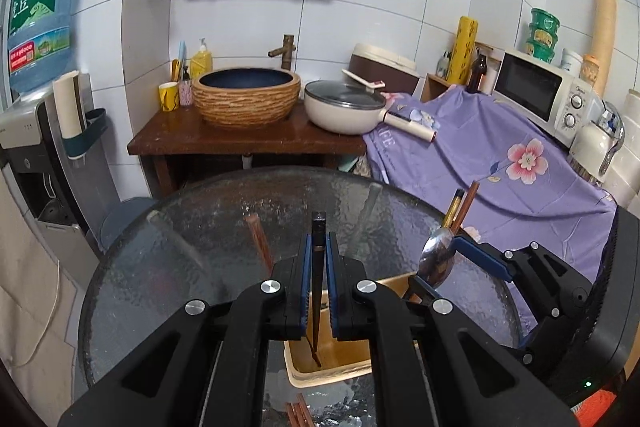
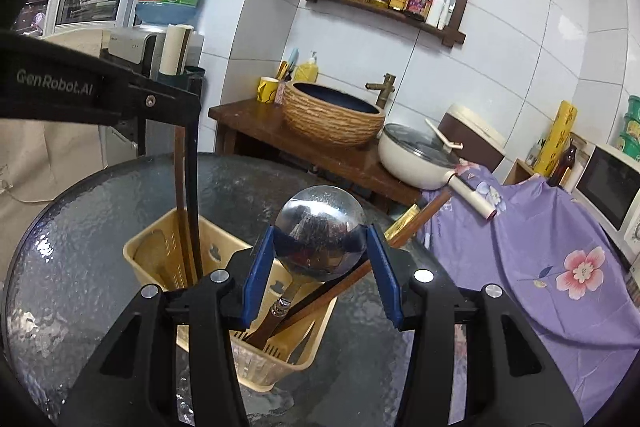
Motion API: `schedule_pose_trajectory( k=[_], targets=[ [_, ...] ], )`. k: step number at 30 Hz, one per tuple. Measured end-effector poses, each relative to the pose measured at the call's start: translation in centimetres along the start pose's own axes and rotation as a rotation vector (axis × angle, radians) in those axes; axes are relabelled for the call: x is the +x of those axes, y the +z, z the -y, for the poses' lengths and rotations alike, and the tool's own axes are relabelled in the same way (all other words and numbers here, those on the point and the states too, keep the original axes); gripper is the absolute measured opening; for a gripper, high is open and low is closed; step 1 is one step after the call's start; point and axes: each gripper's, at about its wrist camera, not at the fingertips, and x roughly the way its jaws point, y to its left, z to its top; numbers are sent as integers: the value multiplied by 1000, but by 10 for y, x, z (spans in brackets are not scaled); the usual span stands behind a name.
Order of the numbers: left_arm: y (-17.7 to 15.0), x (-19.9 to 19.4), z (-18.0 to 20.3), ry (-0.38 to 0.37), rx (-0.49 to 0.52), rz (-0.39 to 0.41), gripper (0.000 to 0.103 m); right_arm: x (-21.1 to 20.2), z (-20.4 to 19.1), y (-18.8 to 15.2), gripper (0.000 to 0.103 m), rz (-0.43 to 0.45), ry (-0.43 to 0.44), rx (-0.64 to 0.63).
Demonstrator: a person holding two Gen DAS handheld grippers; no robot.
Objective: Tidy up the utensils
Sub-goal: 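Lower the chopstick into the cream holder and open the left gripper while the right gripper releases the spoon inside, then move both grippers back down toward the brown chopsticks and silver spoon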
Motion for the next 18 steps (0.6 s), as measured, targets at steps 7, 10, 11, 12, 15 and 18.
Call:
schedule_pose_trajectory(
  k=[7, 10, 11, 12, 15, 18],
  targets=[
    [-14, 12, 0, 5, 6, -24, 7, 4, -9, -12, 48, -17, 5, -11],
    [-16, 14, 0, -2, 0, -25, 7, 6, -6, -12, 48, -21, 14, 1],
    [-15, 12, 0, -2, -2, -16, 7, 5, -4, -12, 48, -13, 25, 19],
    [-15, 10, 0, -6, -2, -8, 9, 5, -2, -12, 55, -7, 31, 30],
    [-18, 0, 1, -12, 6, 14, 36, -4, 0, -12, 68, 27, 13, 33],
    [-24, -19, -2, -12, -1, 72, 58, -15, -1, -13, 68, 54, 13, 27]
  ],
)
